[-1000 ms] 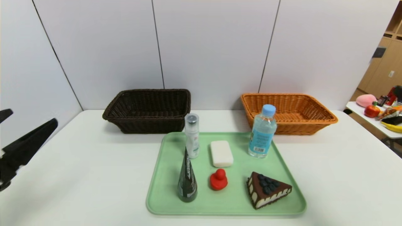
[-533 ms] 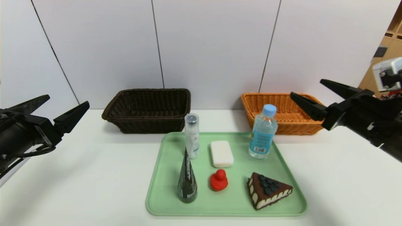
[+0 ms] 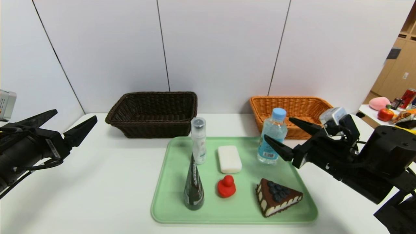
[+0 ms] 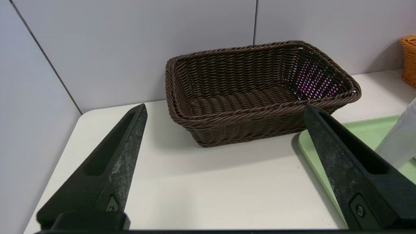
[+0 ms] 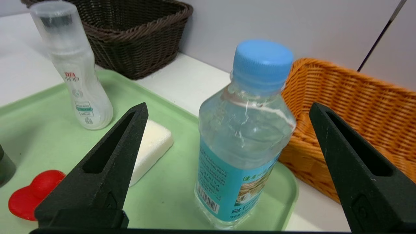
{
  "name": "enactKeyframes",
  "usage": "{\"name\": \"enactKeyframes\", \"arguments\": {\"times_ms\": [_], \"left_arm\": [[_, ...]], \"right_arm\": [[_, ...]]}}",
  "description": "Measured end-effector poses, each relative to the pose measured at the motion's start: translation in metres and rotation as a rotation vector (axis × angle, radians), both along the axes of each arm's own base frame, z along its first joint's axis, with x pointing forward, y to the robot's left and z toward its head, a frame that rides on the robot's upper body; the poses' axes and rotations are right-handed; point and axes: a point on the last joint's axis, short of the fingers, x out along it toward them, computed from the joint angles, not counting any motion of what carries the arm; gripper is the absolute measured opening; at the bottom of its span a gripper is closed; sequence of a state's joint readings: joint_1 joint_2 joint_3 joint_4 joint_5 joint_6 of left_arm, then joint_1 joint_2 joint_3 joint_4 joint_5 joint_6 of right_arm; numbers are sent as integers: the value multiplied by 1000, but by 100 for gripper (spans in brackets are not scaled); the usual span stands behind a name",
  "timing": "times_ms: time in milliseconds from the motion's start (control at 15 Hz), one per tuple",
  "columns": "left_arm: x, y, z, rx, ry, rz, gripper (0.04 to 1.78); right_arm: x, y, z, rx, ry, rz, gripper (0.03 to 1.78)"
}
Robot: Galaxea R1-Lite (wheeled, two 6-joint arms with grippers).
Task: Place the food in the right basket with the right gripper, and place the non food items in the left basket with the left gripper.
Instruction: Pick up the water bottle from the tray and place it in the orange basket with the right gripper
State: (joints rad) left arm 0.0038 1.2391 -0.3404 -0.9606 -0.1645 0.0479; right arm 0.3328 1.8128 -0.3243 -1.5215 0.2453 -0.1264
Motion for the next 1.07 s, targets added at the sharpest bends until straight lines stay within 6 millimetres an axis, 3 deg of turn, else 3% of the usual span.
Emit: {"name": "enactKeyframes", "arguments": {"times_ms": [400,667,733,933,1067], "left_arm": [[-5,0,4,2,-27,9,169],[-7,0,4,3,-31,11,169],[-7,0,4,3,-31,11,169],[-9,0,2,3,-26,11,169],[-10,0,1,3,-23,11,169]], "right_arm": [[32,12,-13,-4,9,-47,171],[42,17,-22,-10,26,-44,171],[43,17,-23,-10,28,-43,162],[43,17,-25,-12,35,-46,115],[43,19,-24,-10,33,-40,96]]}}
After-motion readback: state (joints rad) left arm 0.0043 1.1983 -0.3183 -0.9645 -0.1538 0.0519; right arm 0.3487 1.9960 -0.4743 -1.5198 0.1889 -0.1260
